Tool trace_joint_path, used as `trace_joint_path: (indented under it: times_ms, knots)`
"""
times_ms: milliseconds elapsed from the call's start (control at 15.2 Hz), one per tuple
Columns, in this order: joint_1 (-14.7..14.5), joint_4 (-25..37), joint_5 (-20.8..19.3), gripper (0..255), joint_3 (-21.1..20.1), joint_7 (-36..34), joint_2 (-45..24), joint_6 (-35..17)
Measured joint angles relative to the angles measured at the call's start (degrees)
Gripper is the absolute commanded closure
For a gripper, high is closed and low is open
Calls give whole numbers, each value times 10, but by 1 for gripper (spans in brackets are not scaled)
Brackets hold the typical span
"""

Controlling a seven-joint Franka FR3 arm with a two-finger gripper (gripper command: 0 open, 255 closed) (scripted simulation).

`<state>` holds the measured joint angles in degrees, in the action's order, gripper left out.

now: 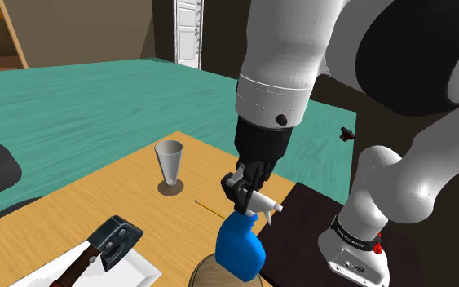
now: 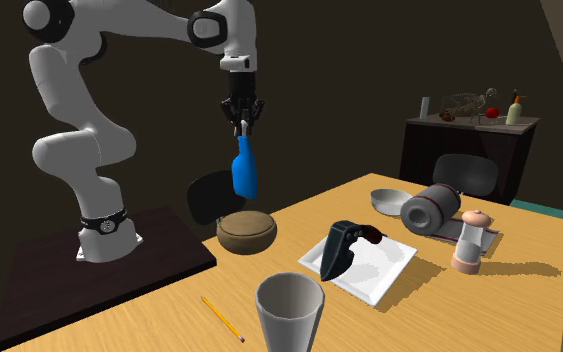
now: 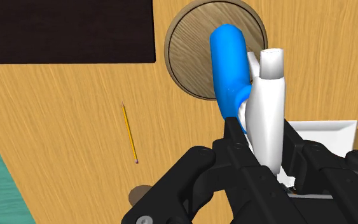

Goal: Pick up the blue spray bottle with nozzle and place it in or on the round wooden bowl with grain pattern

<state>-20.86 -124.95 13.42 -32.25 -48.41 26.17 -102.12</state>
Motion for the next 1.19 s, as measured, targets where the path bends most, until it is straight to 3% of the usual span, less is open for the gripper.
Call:
trace_joint_path:
  times_ms: [1188]
  knots:
    - [-3, -109, 10, 255, -28, -1, -22, -131]
